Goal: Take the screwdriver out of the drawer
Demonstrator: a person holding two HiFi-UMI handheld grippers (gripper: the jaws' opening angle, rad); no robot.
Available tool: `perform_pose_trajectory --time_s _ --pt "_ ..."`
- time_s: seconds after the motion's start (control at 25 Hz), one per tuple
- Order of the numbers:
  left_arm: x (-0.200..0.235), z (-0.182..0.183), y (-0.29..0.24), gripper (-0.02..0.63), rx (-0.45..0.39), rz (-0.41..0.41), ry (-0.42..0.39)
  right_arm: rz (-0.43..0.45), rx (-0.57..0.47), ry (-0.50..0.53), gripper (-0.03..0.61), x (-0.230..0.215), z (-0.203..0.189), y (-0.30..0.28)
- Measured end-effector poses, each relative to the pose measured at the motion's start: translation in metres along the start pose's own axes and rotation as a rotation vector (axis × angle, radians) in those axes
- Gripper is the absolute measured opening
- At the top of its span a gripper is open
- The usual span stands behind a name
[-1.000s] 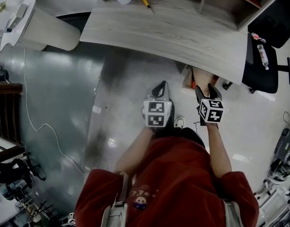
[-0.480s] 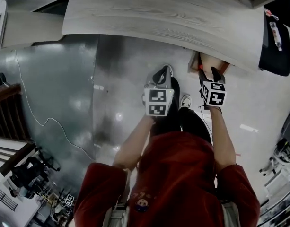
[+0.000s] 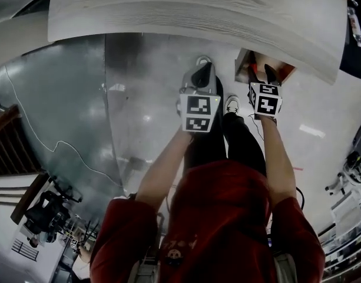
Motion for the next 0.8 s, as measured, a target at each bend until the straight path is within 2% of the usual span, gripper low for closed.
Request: perform_pose_trajectory --time_s 0.44,0.68,0.8 --pt "0.015 -0.018 -0.022 0.000 0.036 -0.021 0.020 -0.036 0.097 0.002 0.239 0.006 -0.004 -0.041" --pt "0.026 -0.026 -0.031 0.000 0.055 -0.029 0.033 -0.075 0.136 -0.048 0.238 0.004 -0.008 -0.060" --pt "0.025 -0.029 -0.034 0.000 0.061 -0.032 0.031 -0.123 0.142 -0.053 0.213 0.003 -0.011 -0.062"
Point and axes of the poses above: the fingertips, and each gripper's own axes: y backward along the fingers, x to its left, z out of its top, the point moved 8 cm from there along y, backward along the fingers, and after that the axes turned 6 degrees about x, right-handed, at the moved point
